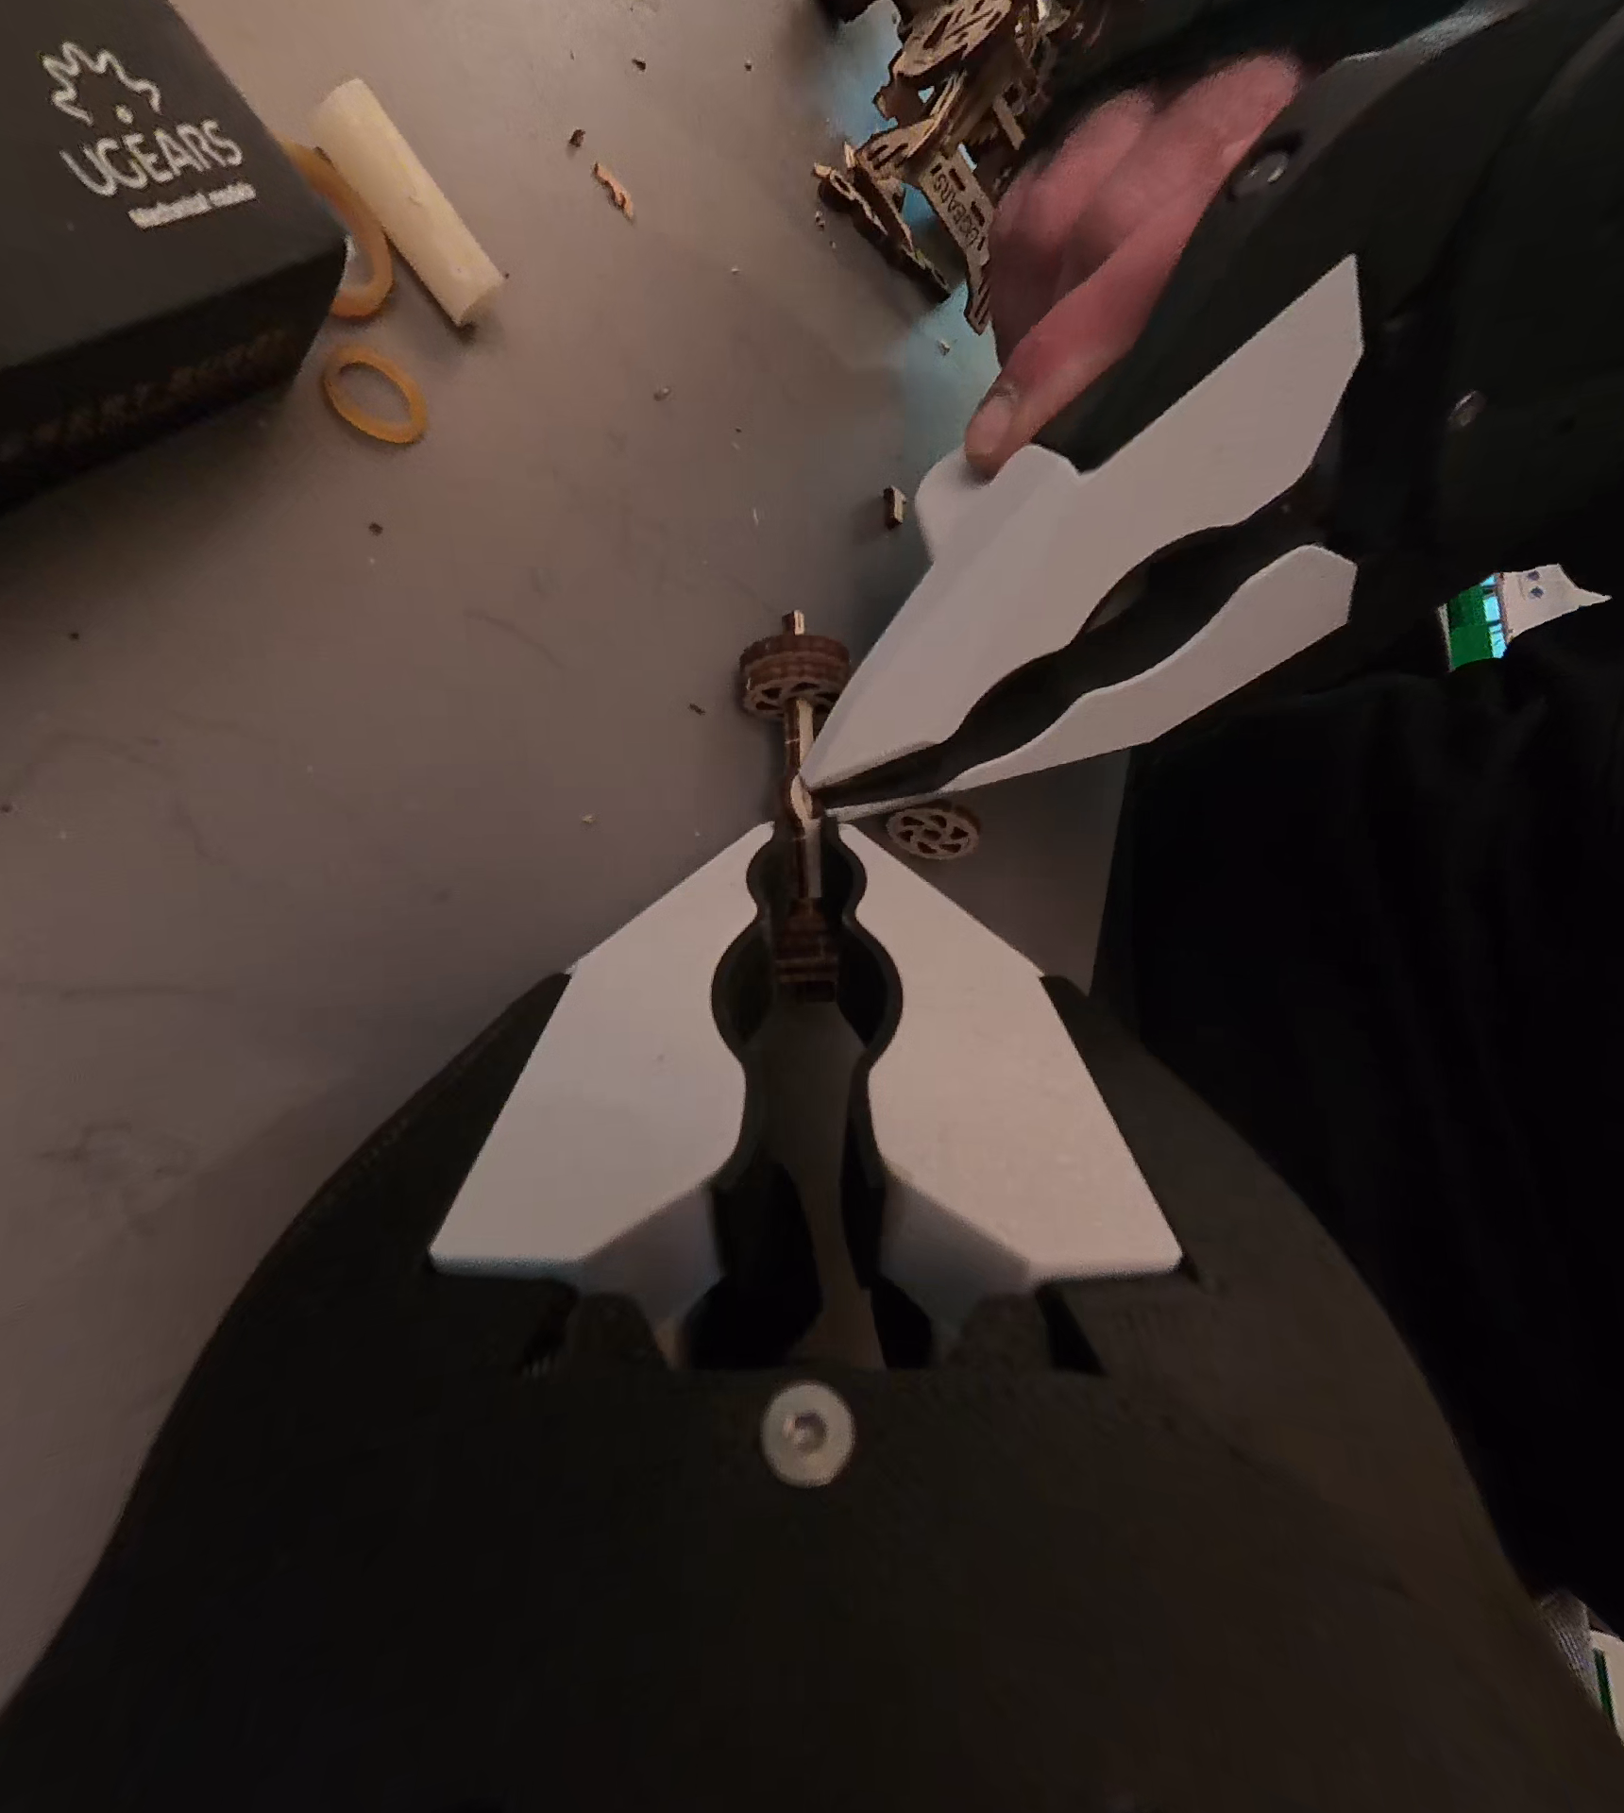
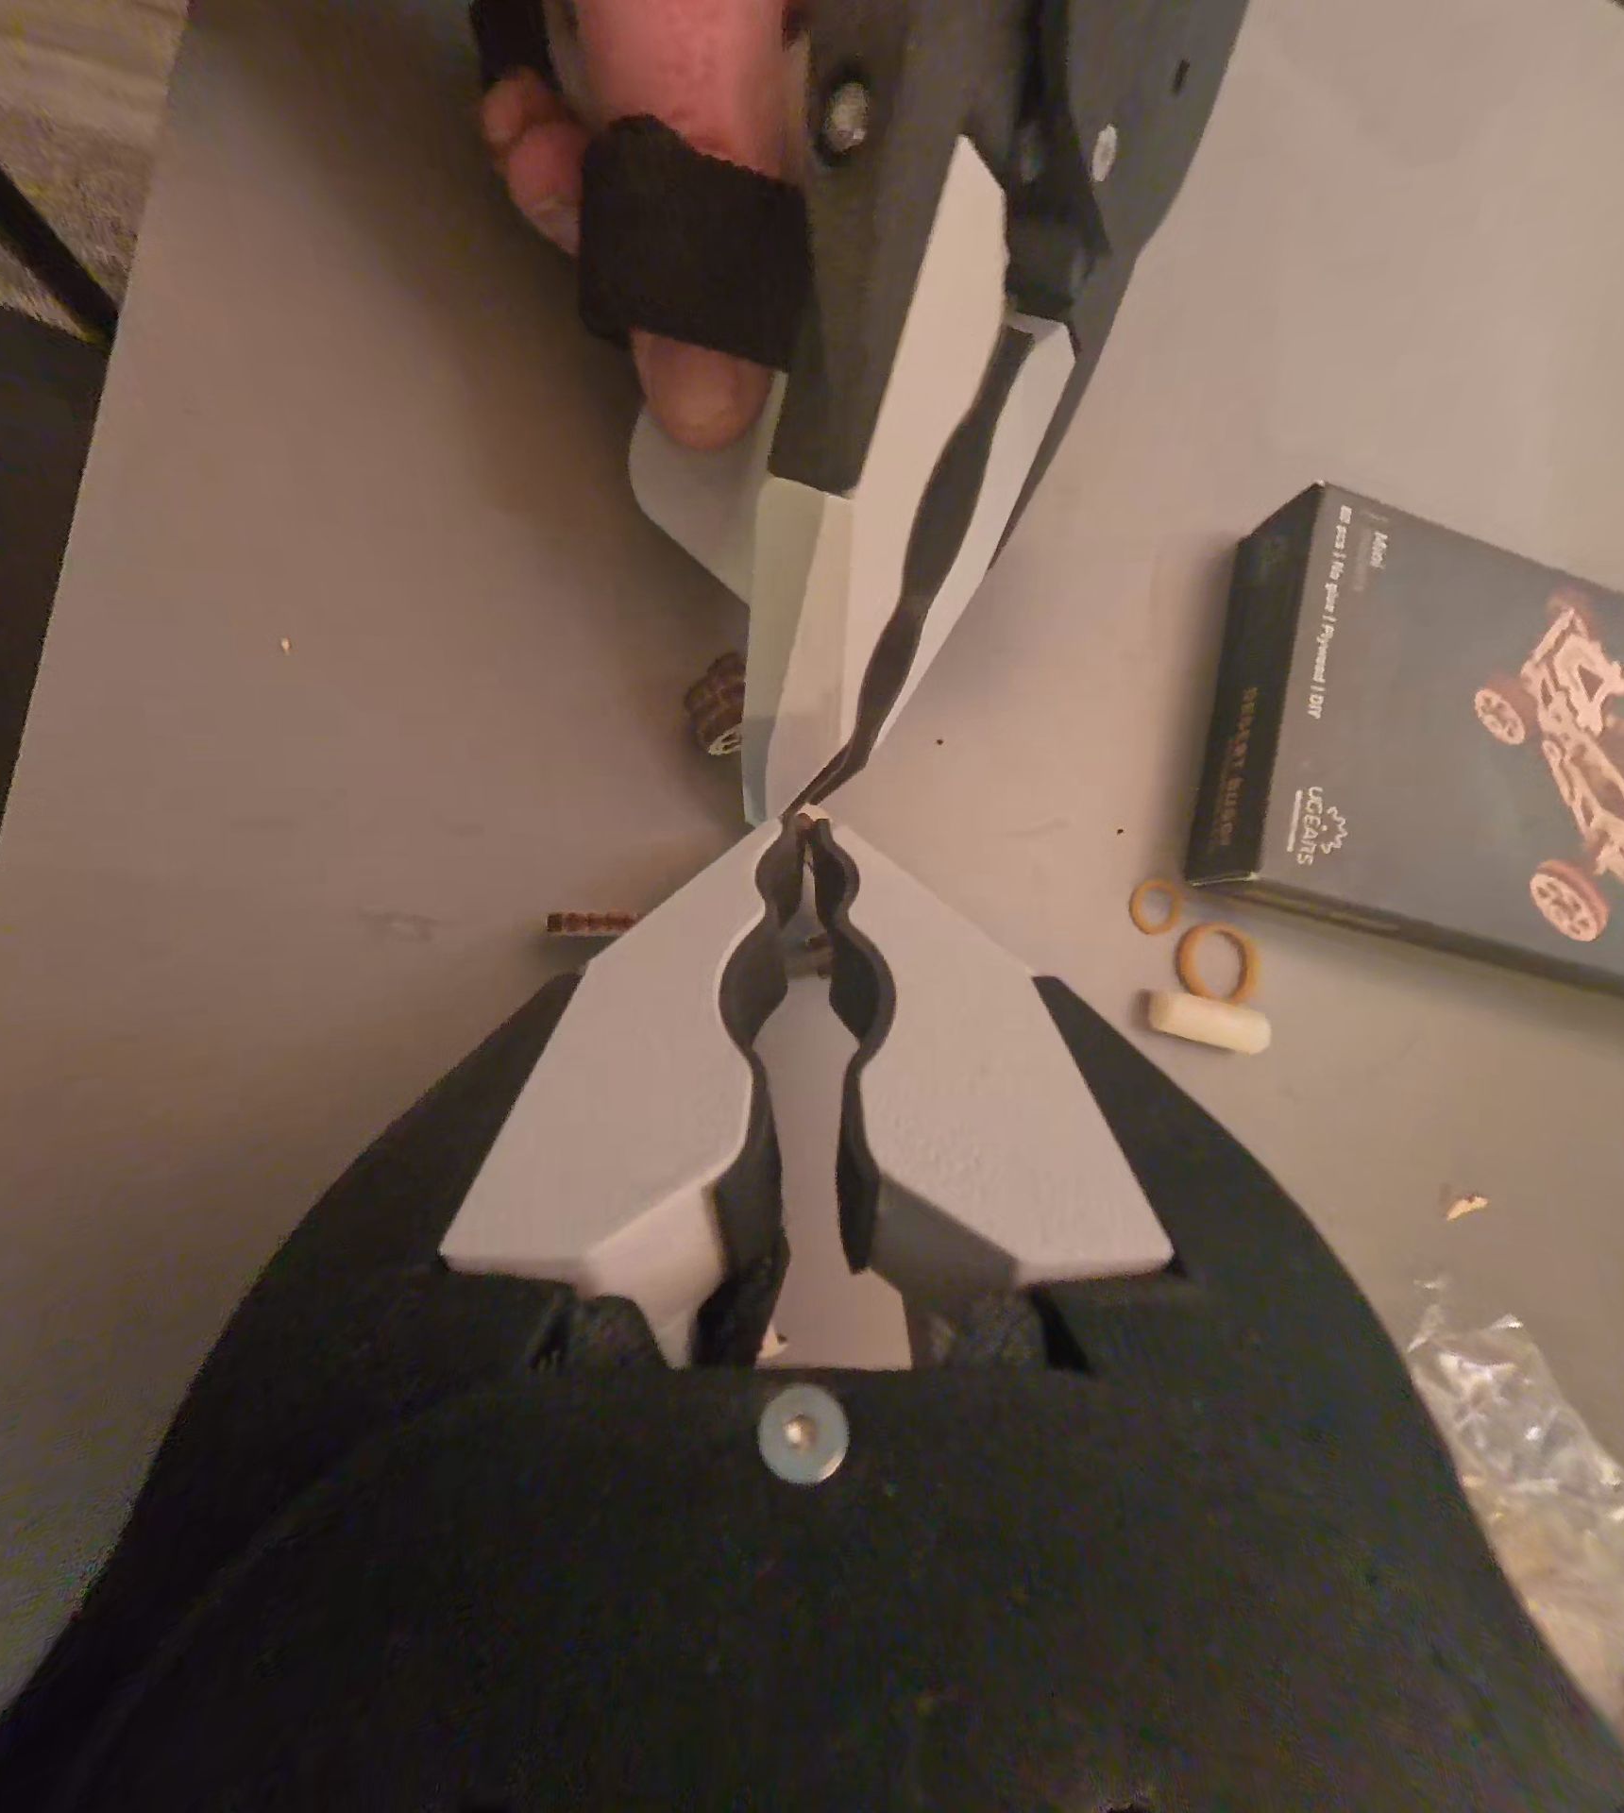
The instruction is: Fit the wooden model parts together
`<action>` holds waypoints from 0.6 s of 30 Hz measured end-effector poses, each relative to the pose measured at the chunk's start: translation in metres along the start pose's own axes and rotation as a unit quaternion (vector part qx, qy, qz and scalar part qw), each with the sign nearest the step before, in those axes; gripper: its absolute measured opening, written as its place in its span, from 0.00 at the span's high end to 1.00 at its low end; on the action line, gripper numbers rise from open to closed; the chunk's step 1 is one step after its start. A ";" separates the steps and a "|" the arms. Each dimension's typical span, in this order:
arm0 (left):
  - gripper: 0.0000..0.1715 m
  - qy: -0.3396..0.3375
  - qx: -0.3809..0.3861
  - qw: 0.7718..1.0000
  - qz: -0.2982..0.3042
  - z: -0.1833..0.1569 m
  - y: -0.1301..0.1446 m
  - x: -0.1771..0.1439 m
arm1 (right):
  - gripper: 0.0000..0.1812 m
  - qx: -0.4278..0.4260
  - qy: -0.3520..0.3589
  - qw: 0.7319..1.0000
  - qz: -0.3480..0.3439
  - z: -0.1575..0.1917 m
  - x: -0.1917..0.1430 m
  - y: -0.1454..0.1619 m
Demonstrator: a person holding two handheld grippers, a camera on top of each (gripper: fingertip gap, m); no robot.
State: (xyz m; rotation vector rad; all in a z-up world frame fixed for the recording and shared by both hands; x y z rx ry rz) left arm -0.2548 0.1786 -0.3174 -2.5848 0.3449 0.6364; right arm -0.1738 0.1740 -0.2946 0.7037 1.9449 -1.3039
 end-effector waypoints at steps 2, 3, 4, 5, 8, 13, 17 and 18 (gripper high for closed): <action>0.99 0.005 -0.001 1.000 0.004 0.000 0.000 0.001 | 1.00 -0.046 -0.003 0.999 0.002 0.002 -0.001 -0.001; 0.99 0.007 -0.001 1.000 0.006 -0.001 0.000 0.001 | 1.00 -0.076 -0.005 0.997 0.007 0.002 -0.001 -0.002; 0.99 0.008 -0.003 1.000 0.007 0.000 0.000 0.001 | 1.00 -0.109 -0.005 0.994 0.014 0.002 -0.001 -0.003; 0.99 0.010 -0.004 1.000 0.007 0.000 0.000 0.001 | 1.00 -0.133 -0.007 0.991 0.021 0.002 -0.001 -0.004; 0.99 0.009 0.000 1.000 0.009 -0.001 0.001 0.002 | 0.97 -0.180 -0.026 0.983 0.029 -0.001 -0.001 -0.006; 0.99 0.008 0.004 1.000 0.010 -0.001 0.001 0.002 | 0.99 -0.241 -0.070 0.966 0.062 -0.002 0.000 -0.009; 0.99 0.002 0.011 1.000 0.010 -0.002 0.001 0.002 | 1.00 -0.237 -0.076 0.966 0.068 -0.003 0.001 -0.009; 0.99 0.000 0.013 1.000 0.010 -0.002 0.000 0.002 | 1.00 -0.225 -0.078 0.969 0.067 -0.003 0.001 -0.009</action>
Point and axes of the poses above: each gripper's, where its closed fingertips meet, x out along the fingers, y out of its underside, z = x × y across the jaws, the point moved 6 cm from there along -x, back along the fingers, and after that the axes turned 8 degrees about -x, right-handed, at the moved point
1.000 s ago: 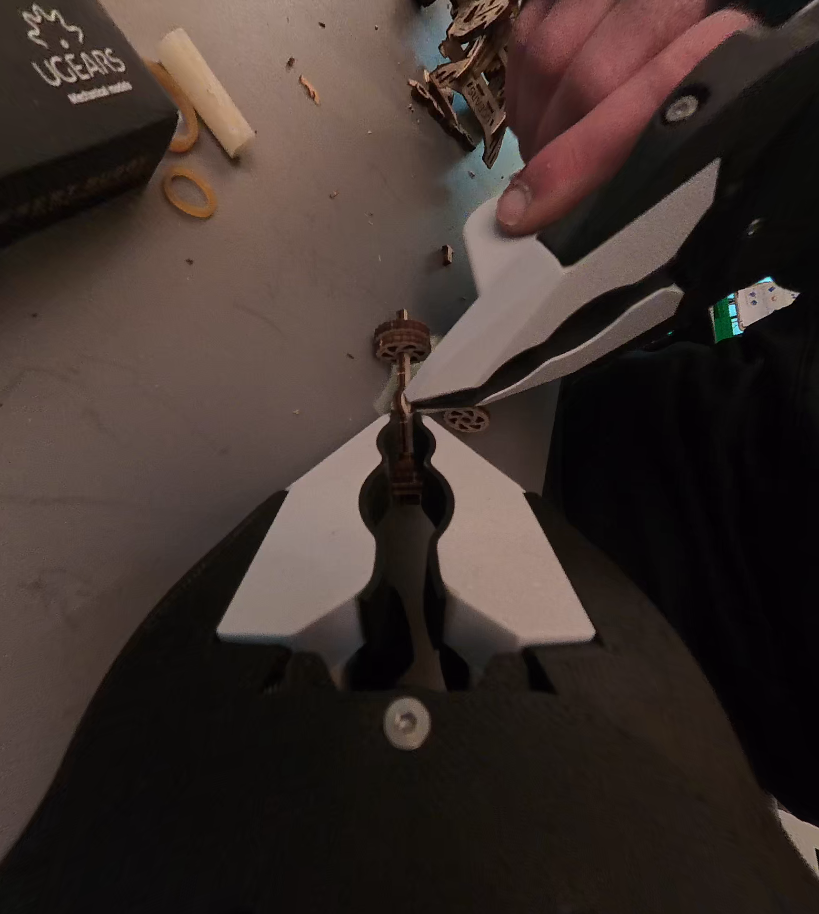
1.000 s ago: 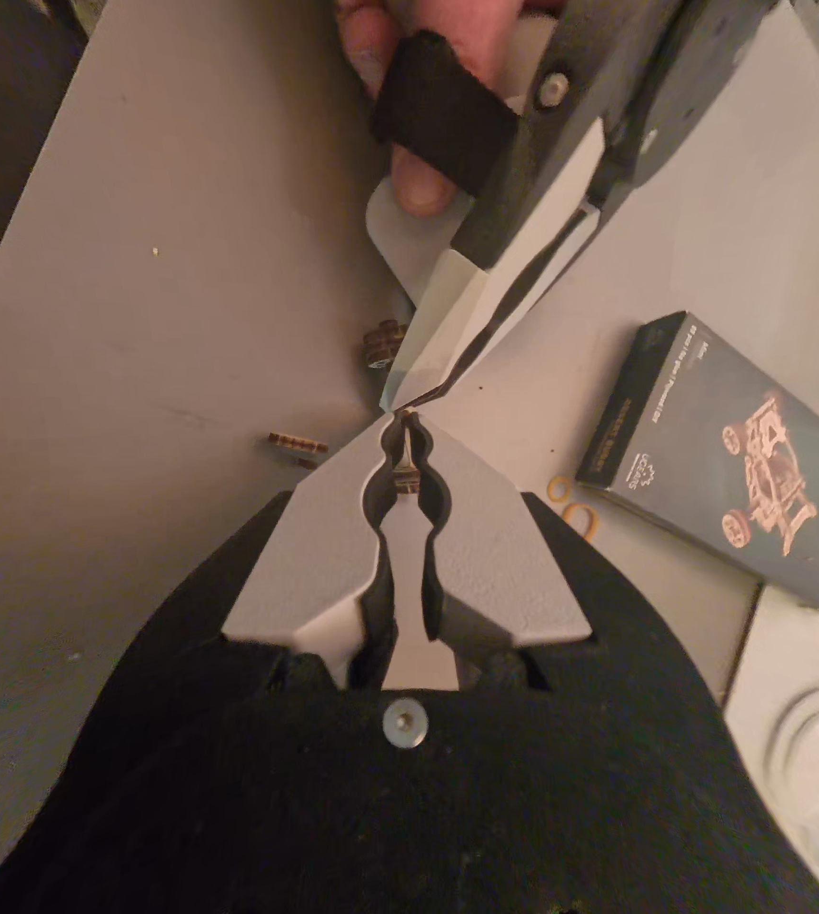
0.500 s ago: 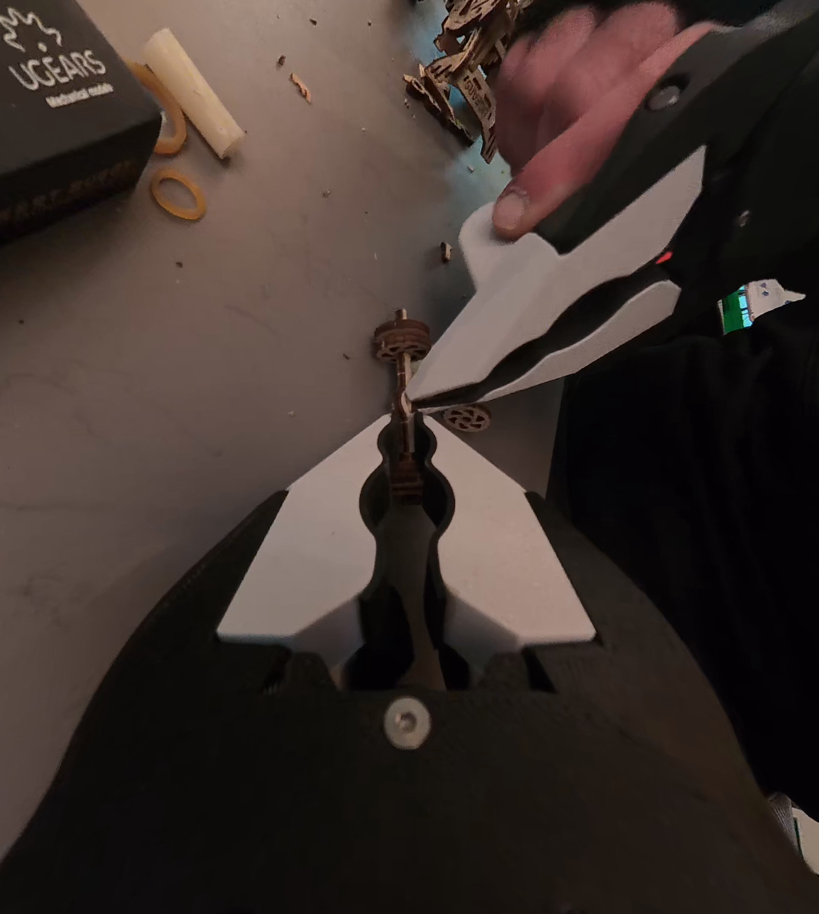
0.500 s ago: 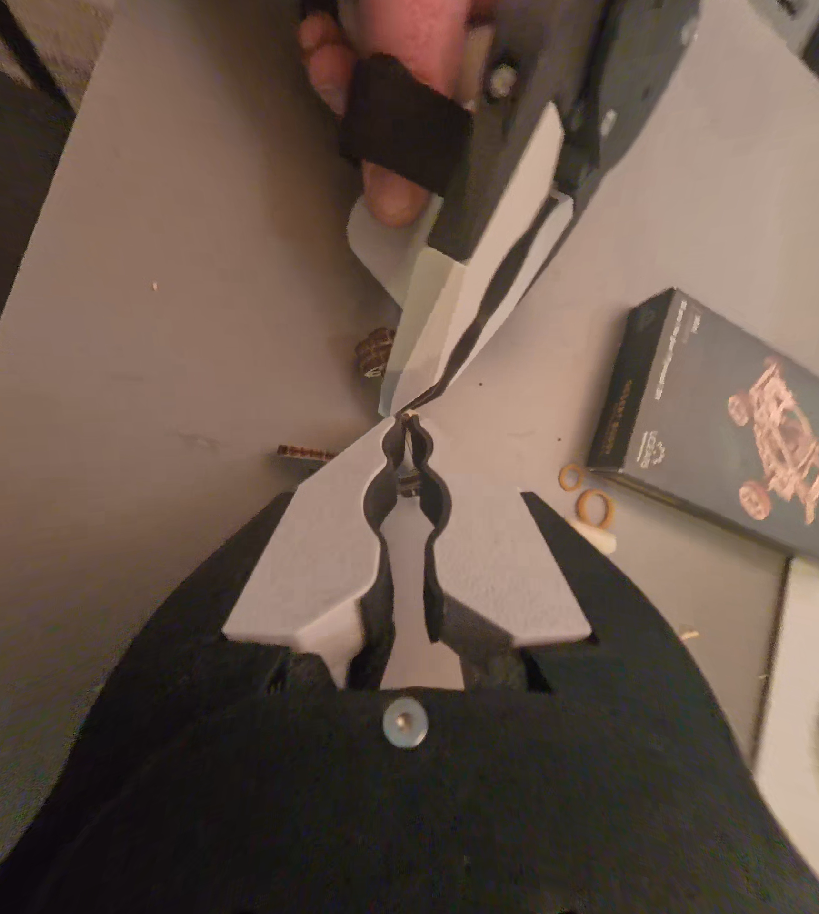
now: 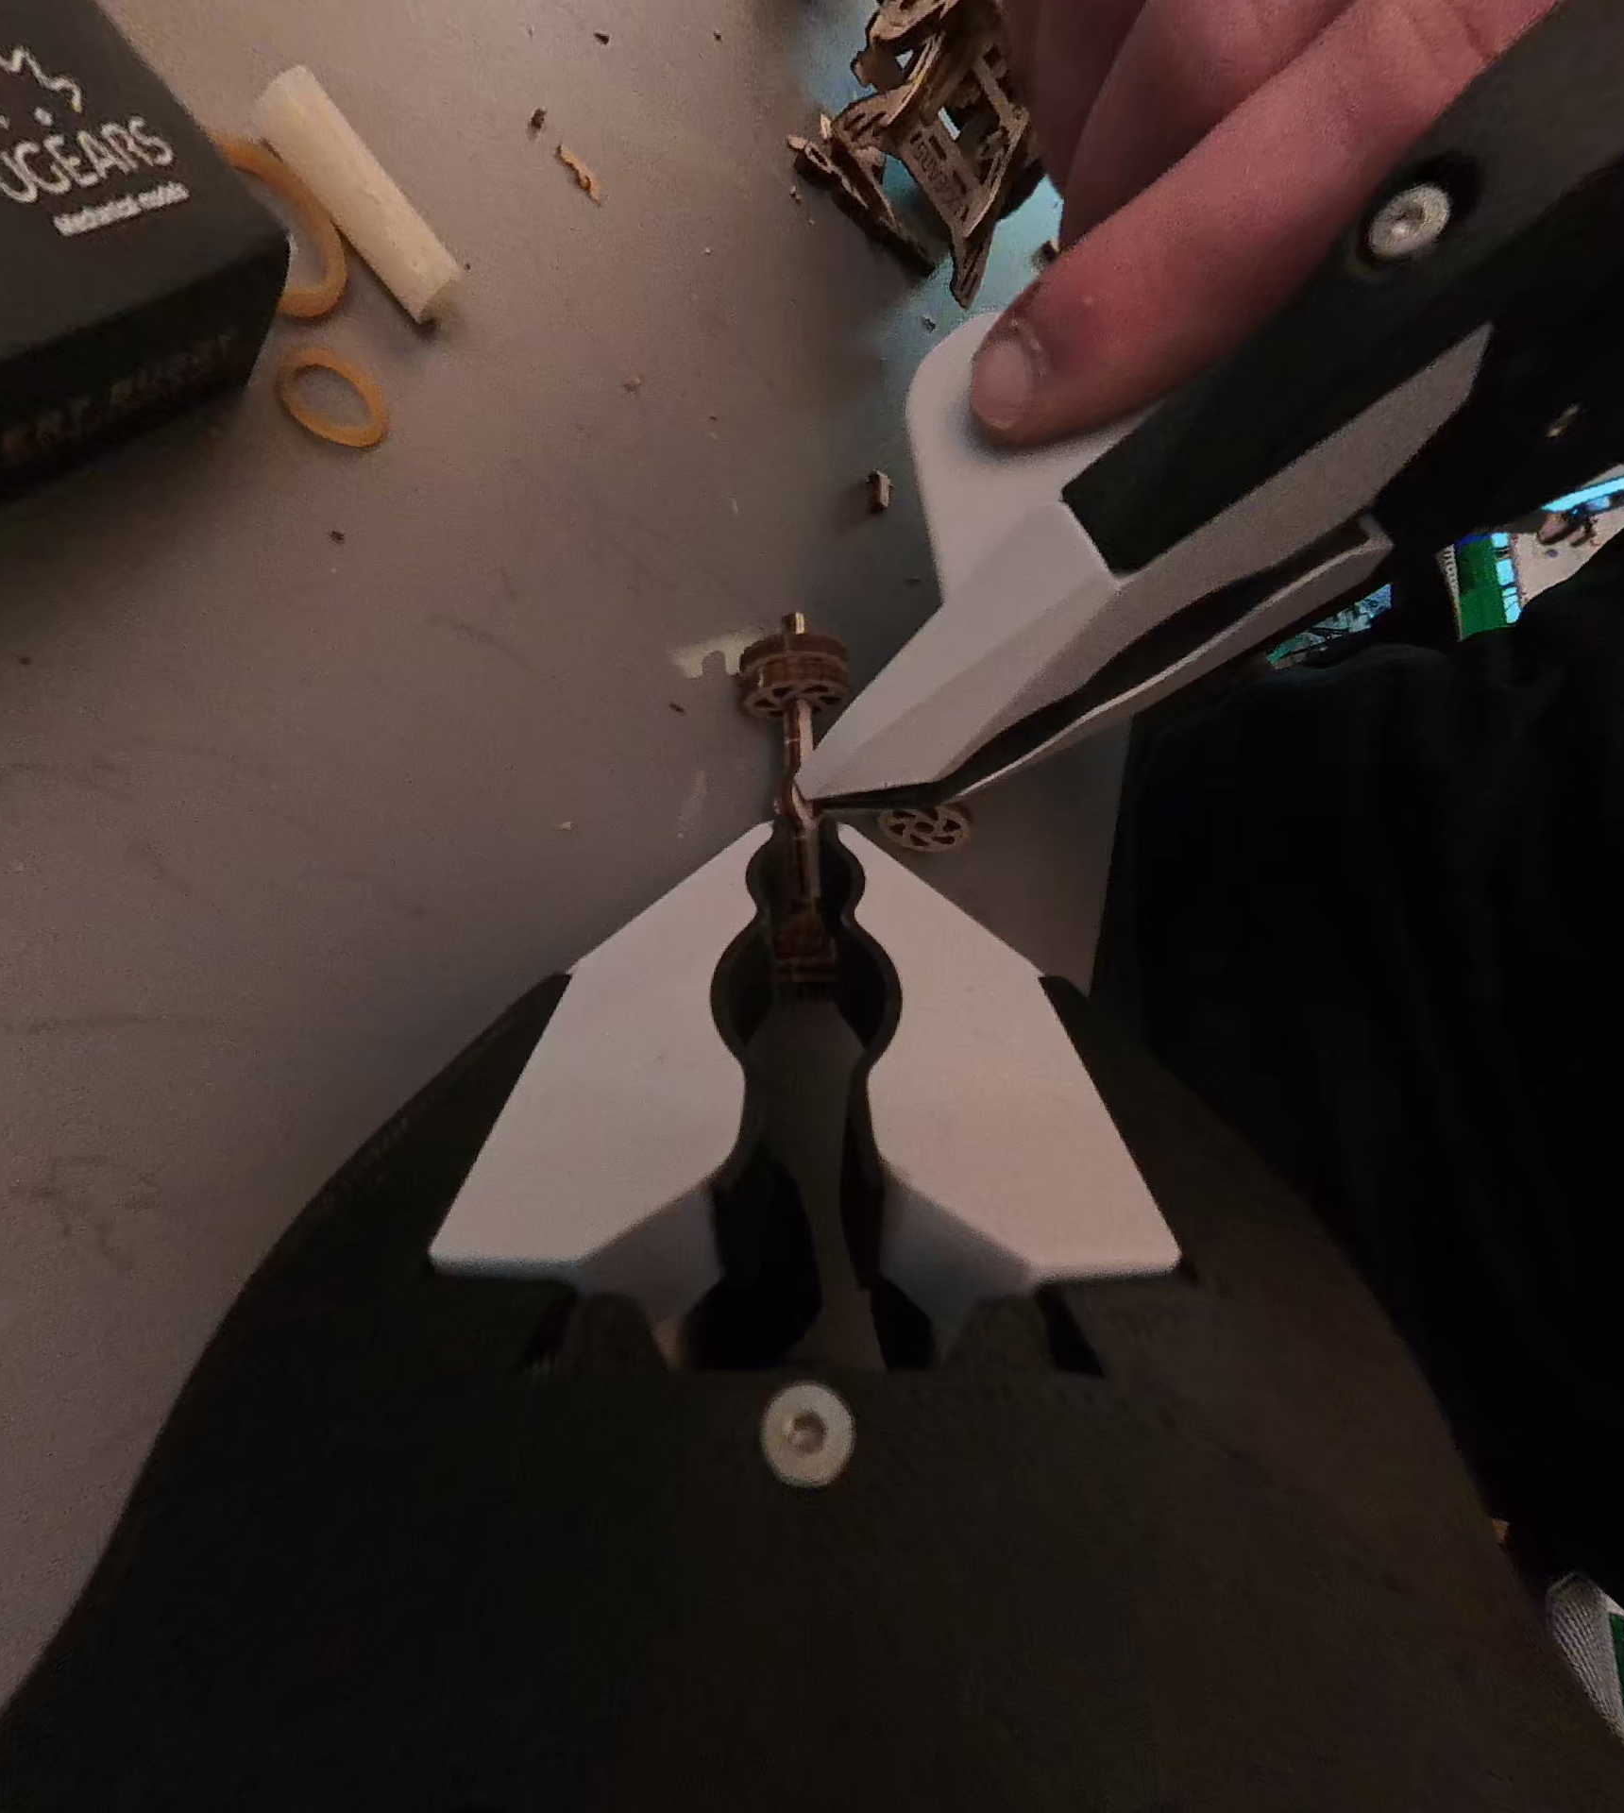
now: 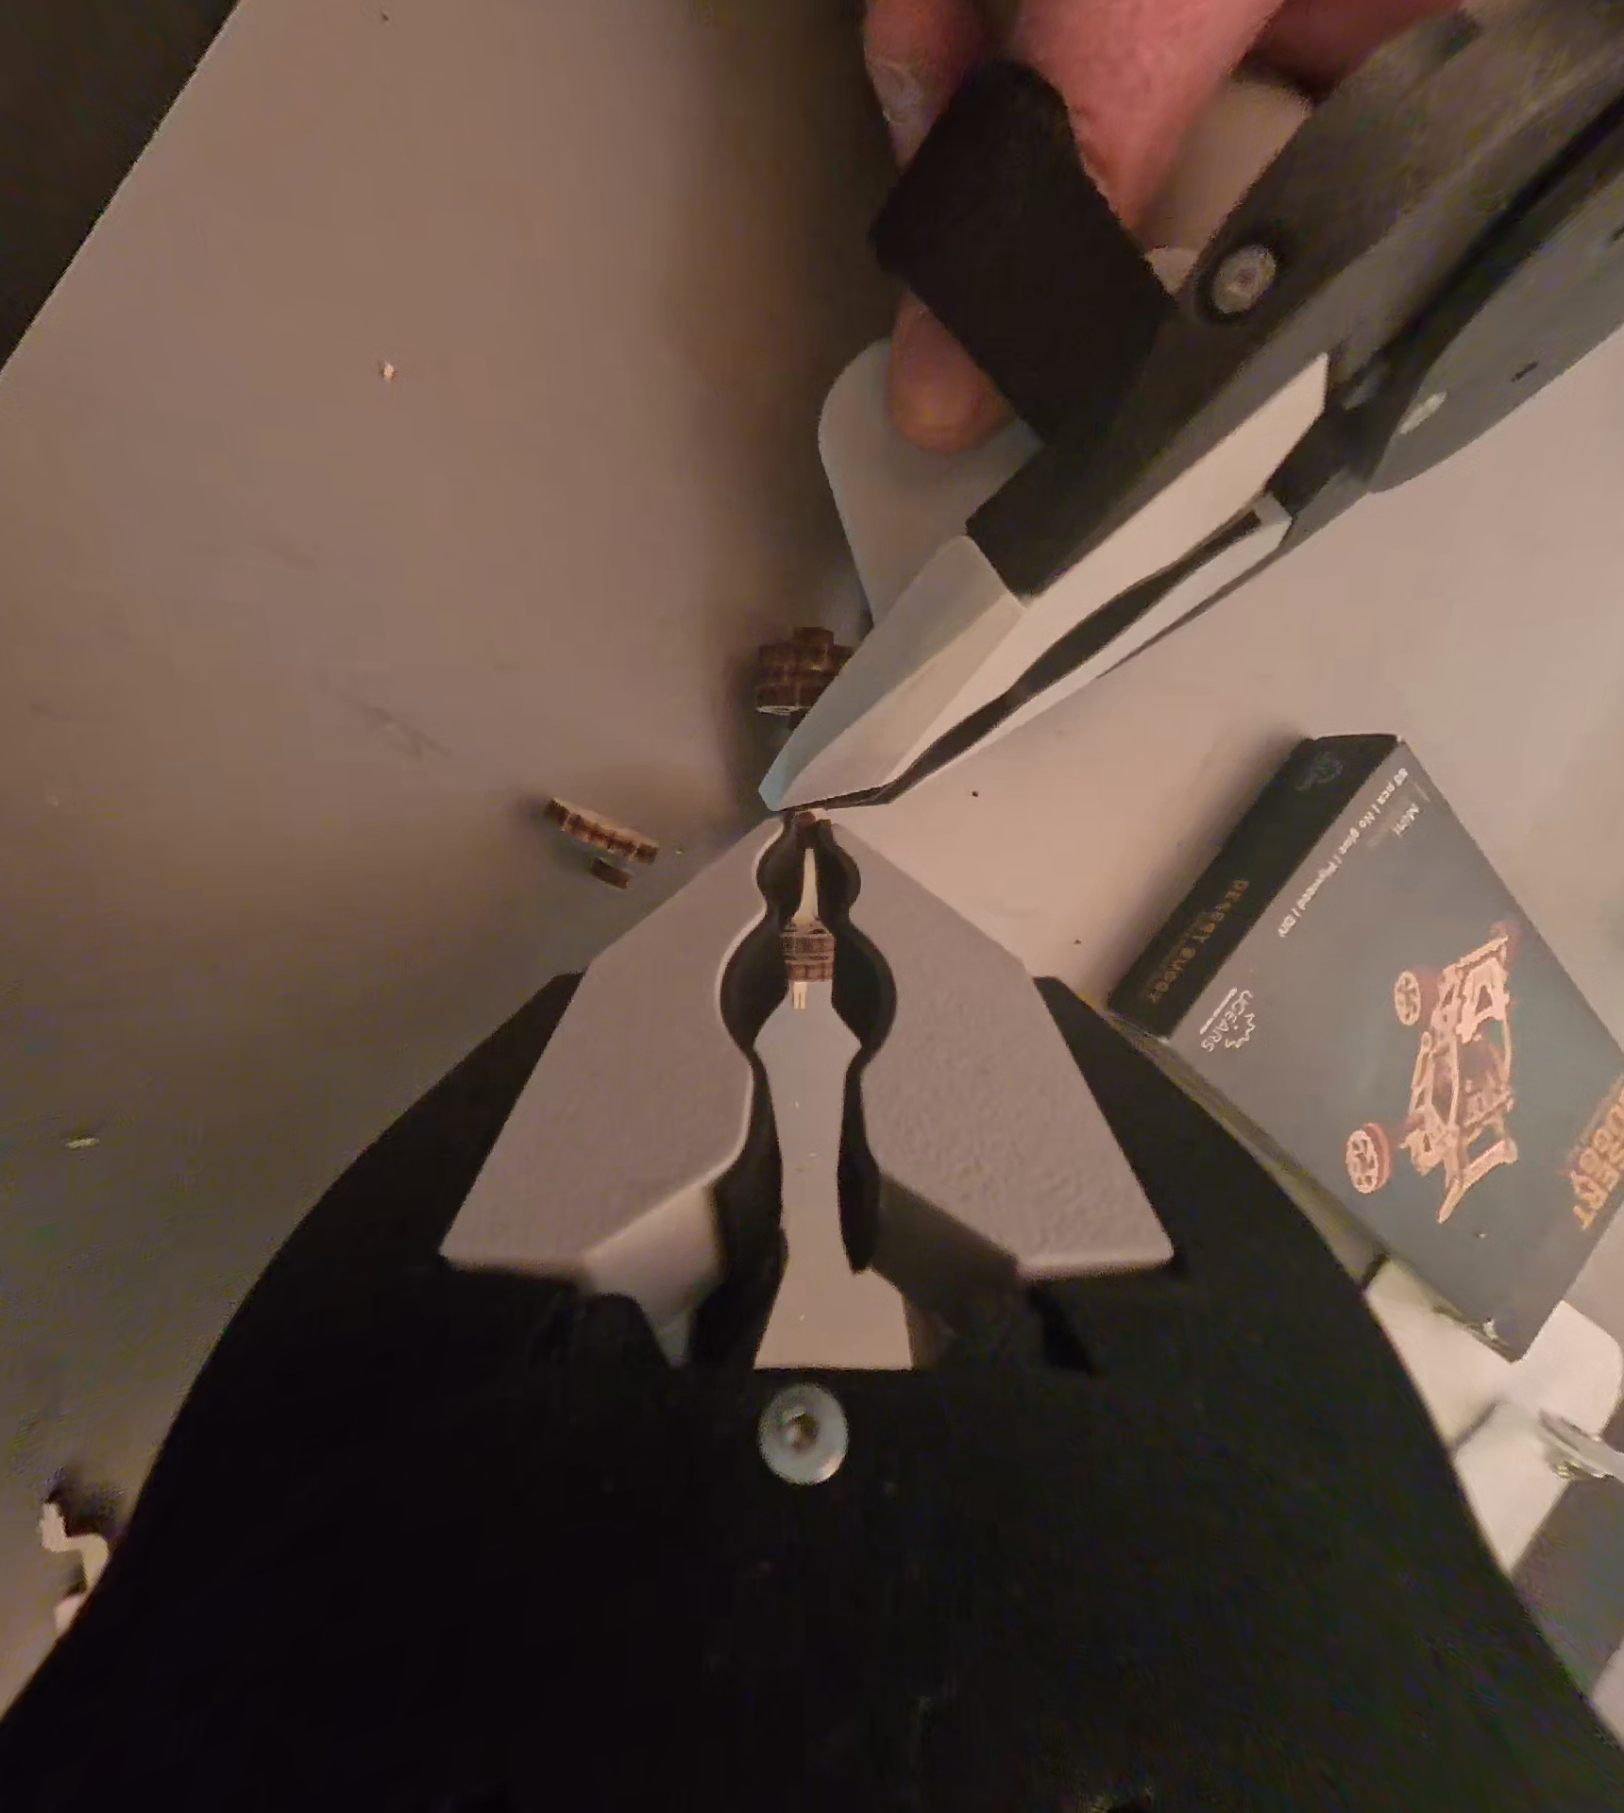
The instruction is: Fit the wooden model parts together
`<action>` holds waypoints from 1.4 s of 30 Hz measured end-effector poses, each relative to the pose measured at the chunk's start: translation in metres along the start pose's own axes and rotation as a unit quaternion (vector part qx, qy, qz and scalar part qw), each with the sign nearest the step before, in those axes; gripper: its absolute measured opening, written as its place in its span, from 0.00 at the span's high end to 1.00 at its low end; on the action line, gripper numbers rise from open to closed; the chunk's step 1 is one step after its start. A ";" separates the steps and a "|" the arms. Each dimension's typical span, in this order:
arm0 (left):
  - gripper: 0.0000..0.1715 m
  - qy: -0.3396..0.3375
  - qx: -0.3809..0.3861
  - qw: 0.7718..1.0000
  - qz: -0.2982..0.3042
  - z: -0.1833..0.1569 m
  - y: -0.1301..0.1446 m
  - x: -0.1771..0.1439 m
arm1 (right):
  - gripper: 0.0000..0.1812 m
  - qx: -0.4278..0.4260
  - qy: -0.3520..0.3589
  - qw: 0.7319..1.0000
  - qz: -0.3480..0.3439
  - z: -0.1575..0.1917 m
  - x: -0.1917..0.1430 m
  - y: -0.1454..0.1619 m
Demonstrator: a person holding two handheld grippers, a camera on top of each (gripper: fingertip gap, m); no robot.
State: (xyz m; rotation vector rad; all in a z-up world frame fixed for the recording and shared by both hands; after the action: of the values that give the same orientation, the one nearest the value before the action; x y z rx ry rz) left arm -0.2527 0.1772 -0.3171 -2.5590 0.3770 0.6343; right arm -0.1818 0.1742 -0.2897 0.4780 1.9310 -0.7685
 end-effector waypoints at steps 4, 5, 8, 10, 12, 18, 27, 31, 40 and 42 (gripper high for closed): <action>0.99 -0.006 0.005 1.000 -0.001 0.000 0.000 0.000 | 1.00 0.048 0.000 0.999 -0.006 -0.001 0.000 0.001; 0.99 -0.006 0.004 1.000 -0.002 0.000 0.000 0.000 | 1.00 0.070 0.000 0.998 -0.011 -0.001 0.001 0.002; 0.98 -0.011 0.006 1.000 -0.004 0.000 0.000 0.000 | 1.00 0.131 0.010 0.991 -0.027 -0.001 0.001 0.004; 0.98 -0.012 0.006 1.000 -0.005 0.001 0.000 0.000 | 1.00 0.161 0.018 0.986 -0.035 0.000 0.002 0.005; 0.98 -0.012 0.002 1.000 -0.006 0.002 -0.001 0.000 | 1.00 0.201 0.024 0.978 -0.047 0.000 0.002 0.006; 1.00 0.057 0.017 0.997 0.056 -0.034 0.012 0.040 | 1.00 0.273 0.066 0.958 -0.057 -0.009 -0.001 0.010; 0.99 0.018 0.008 1.000 0.008 -0.004 -0.007 0.008 | 1.00 0.394 0.107 0.905 -0.119 -0.020 -0.065 0.053; 0.96 -0.005 0.029 1.000 0.002 -0.006 -0.007 0.011 | 0.94 0.427 0.075 0.893 -0.118 0.000 -0.059 0.056; 0.83 -0.036 0.046 0.998 -0.034 -0.016 0.007 0.002 | 0.88 0.425 0.067 0.892 -0.138 0.021 -0.067 0.025; 0.78 -0.046 0.058 0.996 -0.048 -0.020 0.010 0.000 | 0.86 0.429 0.063 0.892 -0.129 0.029 -0.068 0.026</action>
State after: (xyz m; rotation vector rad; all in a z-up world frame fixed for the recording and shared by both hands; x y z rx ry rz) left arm -0.2485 0.1589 -0.3052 -2.4132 0.2499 0.6709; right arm -0.1162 0.1727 -0.2472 0.8145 1.7012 -1.8227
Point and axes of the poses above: each gripper's, where its closed fingertips meet, x out along the fingers, y out of its underside, z = x × y across the jaws, the point moved 6 cm from there along -x, back along the fingers, and after that the axes turned 8 degrees about -x, right-handed, at the moved point
